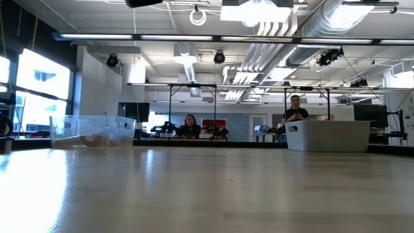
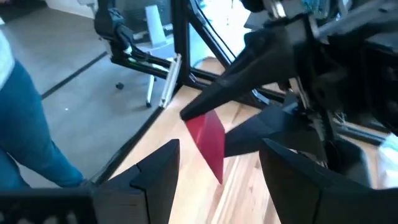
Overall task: Sort & place blocks by color
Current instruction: Put the red block into the white bin
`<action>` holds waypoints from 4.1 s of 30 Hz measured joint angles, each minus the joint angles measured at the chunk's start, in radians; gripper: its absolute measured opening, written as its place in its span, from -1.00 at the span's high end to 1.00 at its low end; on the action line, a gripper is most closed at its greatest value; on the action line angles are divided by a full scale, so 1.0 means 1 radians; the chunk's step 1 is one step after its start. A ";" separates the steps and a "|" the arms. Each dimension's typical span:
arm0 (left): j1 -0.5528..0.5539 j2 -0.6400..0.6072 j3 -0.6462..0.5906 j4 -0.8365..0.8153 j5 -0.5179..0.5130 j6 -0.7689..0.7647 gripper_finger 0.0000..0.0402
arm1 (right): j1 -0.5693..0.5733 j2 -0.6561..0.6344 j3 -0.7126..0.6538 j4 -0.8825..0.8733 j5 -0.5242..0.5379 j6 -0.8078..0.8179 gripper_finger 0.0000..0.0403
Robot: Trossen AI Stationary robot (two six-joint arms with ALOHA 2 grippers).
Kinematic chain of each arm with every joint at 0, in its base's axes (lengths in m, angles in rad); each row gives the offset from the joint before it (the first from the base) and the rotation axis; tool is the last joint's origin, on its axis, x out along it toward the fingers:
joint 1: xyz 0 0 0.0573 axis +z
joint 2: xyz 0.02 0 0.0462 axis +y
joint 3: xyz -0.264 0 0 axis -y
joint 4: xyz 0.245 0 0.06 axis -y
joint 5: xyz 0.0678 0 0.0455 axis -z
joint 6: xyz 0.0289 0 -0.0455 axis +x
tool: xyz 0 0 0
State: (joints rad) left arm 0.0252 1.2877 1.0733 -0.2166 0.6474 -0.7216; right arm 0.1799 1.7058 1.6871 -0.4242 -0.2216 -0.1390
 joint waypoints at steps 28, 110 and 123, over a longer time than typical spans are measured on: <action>0.132 0.000 -0.001 0.218 0.166 -0.003 0.44 | -0.002 -0.002 0.000 0.097 0.040 -0.032 0.81; 0.230 0.001 0.000 -0.132 -0.401 0.595 -0.13 | 0.529 0.054 0.000 -1.035 0.356 1.609 0.90; 0.203 -0.056 -0.001 -0.147 -0.513 0.616 -0.13 | 0.660 0.121 -0.001 -1.092 0.241 1.767 0.90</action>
State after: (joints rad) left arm 0.2281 1.2313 1.0725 -0.3641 0.1340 -0.1057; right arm 0.8399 1.8270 1.6863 -1.5162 0.0199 1.6280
